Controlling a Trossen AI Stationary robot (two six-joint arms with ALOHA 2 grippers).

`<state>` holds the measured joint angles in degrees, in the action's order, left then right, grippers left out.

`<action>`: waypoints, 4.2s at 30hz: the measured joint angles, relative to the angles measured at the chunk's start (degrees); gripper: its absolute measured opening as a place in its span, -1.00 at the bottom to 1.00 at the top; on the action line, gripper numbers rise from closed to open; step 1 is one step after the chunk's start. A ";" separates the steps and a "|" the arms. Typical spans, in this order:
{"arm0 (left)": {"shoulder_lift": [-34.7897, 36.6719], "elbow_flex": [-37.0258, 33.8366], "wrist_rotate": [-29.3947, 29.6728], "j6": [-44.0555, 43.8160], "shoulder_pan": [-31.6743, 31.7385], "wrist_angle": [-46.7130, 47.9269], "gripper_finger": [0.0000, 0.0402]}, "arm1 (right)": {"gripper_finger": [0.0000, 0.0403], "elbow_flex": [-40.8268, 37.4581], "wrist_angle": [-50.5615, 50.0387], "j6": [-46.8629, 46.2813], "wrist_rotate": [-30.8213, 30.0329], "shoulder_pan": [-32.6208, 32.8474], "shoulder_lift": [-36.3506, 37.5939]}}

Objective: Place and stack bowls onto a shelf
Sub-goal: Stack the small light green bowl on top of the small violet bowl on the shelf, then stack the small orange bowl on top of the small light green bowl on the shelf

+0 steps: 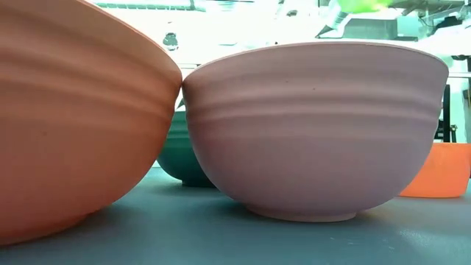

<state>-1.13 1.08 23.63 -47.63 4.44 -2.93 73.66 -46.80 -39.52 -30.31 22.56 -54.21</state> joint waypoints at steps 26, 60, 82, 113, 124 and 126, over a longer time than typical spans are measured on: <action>0.01 0.00 0.98 -0.04 0.01 -0.03 0.04 | -0.89 19.97 -38.44 31.07 13.94 -55.89 -21.46; 0.00 0.00 0.92 -0.03 0.01 -0.02 0.04 | -0.89 8.51 -42.26 27.93 20.79 -61.61 -23.79; -0.02 0.00 0.99 0.01 0.00 -0.03 0.04 | -0.11 14.61 -40.86 29.48 21.29 -60.85 -22.41; 0.01 0.00 0.73 1.42 0.00 -0.03 0.04 | -0.14 -9.30 -2.37 30.87 36.03 0.48 -21.96; -1.62 0.00 0.21 1.13 -0.02 -0.07 0.04 | -0.14 -9.28 -1.79 35.62 36.35 4.11 -37.67; -1.91 0.00 -0.18 1.08 0.01 0.02 0.04 | -0.14 -9.28 -1.17 35.97 36.35 4.50 -39.98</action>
<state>-3.04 1.08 23.45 -46.55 4.45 -2.92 64.38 -47.96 -3.55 6.04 27.06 -94.18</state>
